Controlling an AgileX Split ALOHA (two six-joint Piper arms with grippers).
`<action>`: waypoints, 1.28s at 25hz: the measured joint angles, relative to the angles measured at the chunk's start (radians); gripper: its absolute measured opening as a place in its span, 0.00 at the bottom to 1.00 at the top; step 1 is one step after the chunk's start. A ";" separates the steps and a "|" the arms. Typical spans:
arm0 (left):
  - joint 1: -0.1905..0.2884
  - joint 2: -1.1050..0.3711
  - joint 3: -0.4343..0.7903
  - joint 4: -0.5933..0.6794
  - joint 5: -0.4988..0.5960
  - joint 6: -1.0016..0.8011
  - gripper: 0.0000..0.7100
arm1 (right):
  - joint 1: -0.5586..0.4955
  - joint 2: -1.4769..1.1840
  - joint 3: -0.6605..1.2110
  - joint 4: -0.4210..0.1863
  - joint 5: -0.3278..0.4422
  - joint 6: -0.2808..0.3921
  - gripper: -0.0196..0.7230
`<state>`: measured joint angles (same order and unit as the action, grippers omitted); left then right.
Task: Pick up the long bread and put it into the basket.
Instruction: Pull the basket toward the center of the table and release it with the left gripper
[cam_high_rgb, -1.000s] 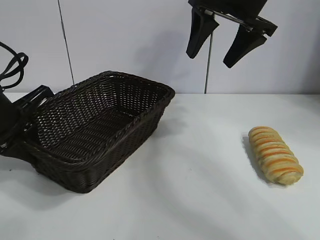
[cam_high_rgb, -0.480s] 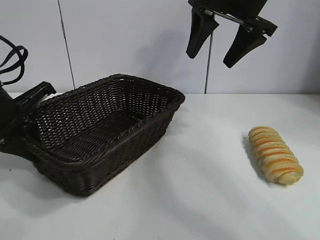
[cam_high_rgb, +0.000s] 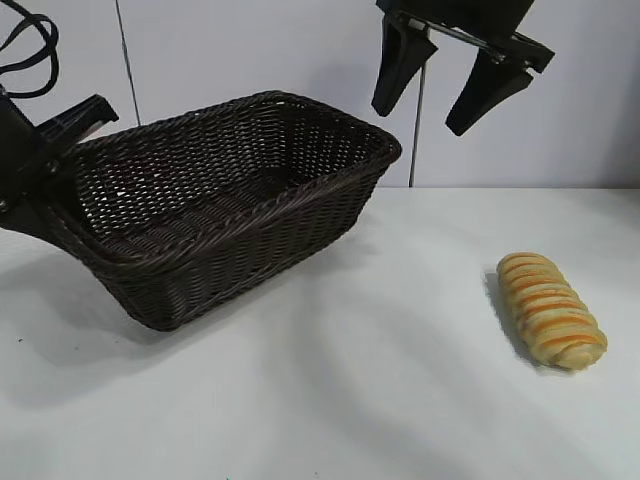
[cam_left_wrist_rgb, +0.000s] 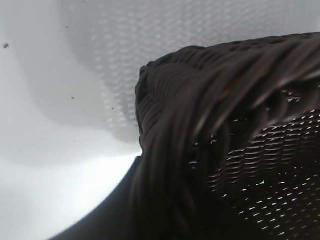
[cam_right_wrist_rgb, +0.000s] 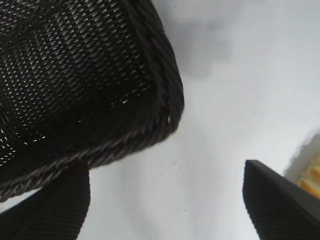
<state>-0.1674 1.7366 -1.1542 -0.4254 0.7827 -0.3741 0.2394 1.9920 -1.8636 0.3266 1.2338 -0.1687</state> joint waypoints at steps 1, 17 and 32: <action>0.000 0.000 -0.013 0.009 0.013 0.006 0.14 | 0.000 0.000 0.000 0.001 0.000 0.000 0.84; 0.000 0.195 -0.262 0.041 0.290 0.317 0.14 | 0.000 0.000 0.000 0.007 0.001 0.000 0.84; -0.002 0.379 -0.488 0.042 0.370 0.482 0.14 | 0.000 0.000 0.000 0.011 0.001 0.000 0.84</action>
<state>-0.1695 2.1157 -1.6425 -0.3839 1.1524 0.1082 0.2394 1.9920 -1.8636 0.3373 1.2347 -0.1687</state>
